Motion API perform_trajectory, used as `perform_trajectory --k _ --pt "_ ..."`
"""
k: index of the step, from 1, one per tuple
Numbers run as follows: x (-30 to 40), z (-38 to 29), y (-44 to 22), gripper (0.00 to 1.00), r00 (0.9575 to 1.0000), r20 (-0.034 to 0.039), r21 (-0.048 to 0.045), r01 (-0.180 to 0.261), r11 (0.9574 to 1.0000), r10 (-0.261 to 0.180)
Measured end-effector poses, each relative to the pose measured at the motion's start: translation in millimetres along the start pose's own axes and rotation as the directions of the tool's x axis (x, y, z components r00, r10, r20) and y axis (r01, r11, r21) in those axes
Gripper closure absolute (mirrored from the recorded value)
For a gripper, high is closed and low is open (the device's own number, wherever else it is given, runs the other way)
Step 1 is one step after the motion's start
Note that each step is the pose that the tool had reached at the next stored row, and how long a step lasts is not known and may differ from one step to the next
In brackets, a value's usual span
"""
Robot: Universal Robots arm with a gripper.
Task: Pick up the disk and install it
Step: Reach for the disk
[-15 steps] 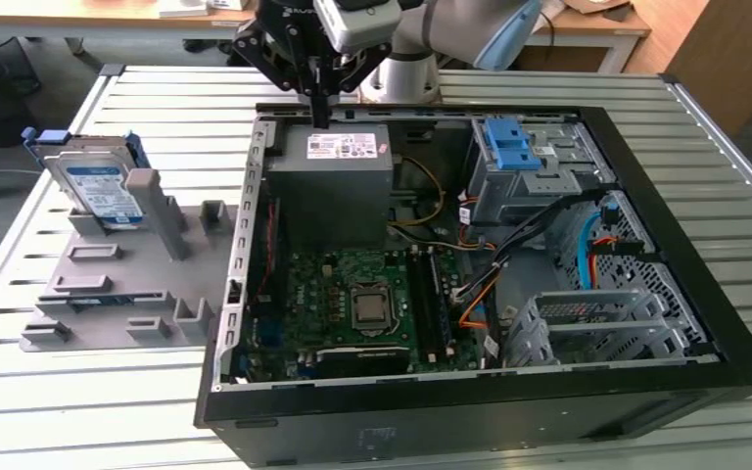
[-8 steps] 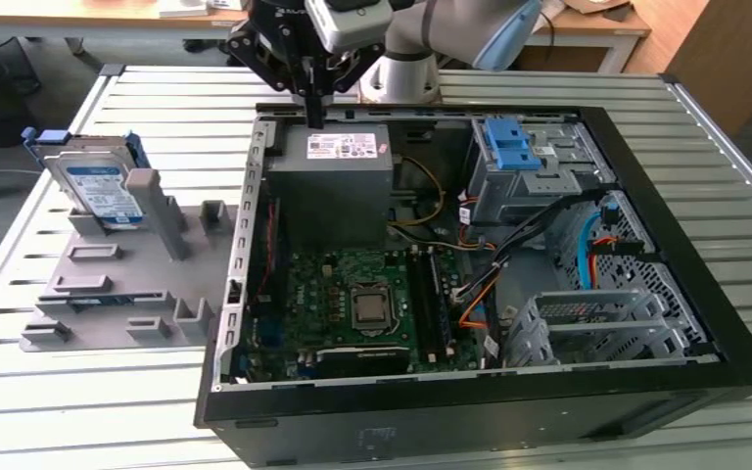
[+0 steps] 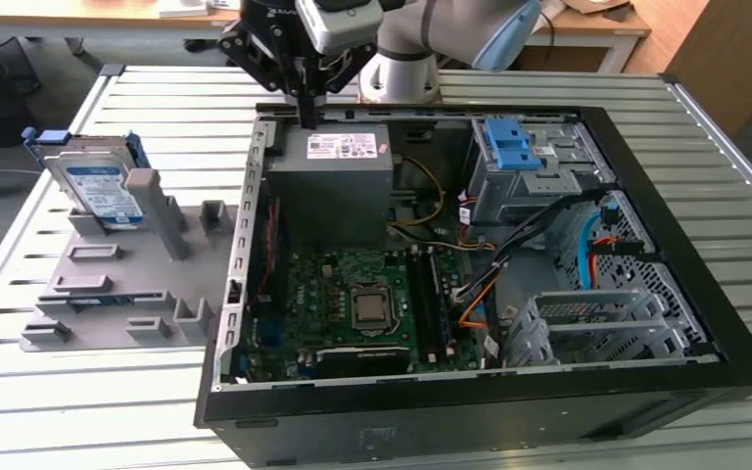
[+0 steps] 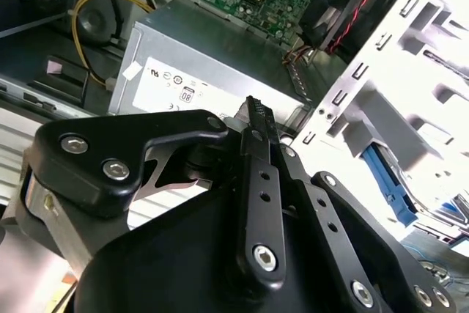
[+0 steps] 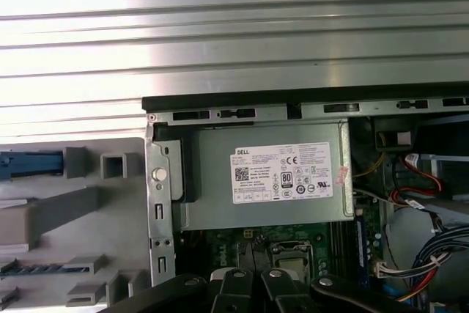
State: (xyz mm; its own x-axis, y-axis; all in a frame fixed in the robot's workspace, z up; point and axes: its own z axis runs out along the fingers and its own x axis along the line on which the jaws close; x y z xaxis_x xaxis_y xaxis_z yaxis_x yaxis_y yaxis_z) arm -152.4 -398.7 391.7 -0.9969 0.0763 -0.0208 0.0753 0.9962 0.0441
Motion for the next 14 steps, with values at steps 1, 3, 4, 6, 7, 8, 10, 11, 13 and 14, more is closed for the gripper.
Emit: perform_trajectory --k 1,3,4,6,7,8,10,11,13,14 --pt "0.7 0.0 -0.1 0.89 1.0000 -0.0006 0.0001 0.000 1.0000 0.000" --pt "1.8 0.2 -0.1 0.89 1.0000 -0.0017 0.0002 0.000 1.0000 0.000" --pt "2.4 0.3 -0.2 0.89 1.0000 -0.0021 0.0002 0.000 1.0000 0.000" --pt "3.5 0.4 -0.3 0.89 1.0000 -0.0033 0.0003 0.000 1.0000 0.000" --pt "4.2 0.5 -0.3 0.89 1.0000 -0.0040 0.0004 0.000 1.0000 0.000" --pt "5.2 0.5 -0.4 0.89 1.0000 -0.0043 0.0004 0.000 1.0000 0.000" --pt "7.2 0.9 -0.5 0.89 1.0000 -0.0050 0.0004 0.000 1.0000 0.000" --pt "8.2 1.1 -0.6 0.89 1.0000 -0.0053 0.0004 0.000 1.0000 0.000" --pt "10.0 1.3 -0.7 0.89 1.0000 -0.0060 0.0005 0.000 1.0000 0.000" --pt "10.8 1.4 -0.7 0.89 1.0000 -0.0066 0.0005 0.000 1.0000 0.000"
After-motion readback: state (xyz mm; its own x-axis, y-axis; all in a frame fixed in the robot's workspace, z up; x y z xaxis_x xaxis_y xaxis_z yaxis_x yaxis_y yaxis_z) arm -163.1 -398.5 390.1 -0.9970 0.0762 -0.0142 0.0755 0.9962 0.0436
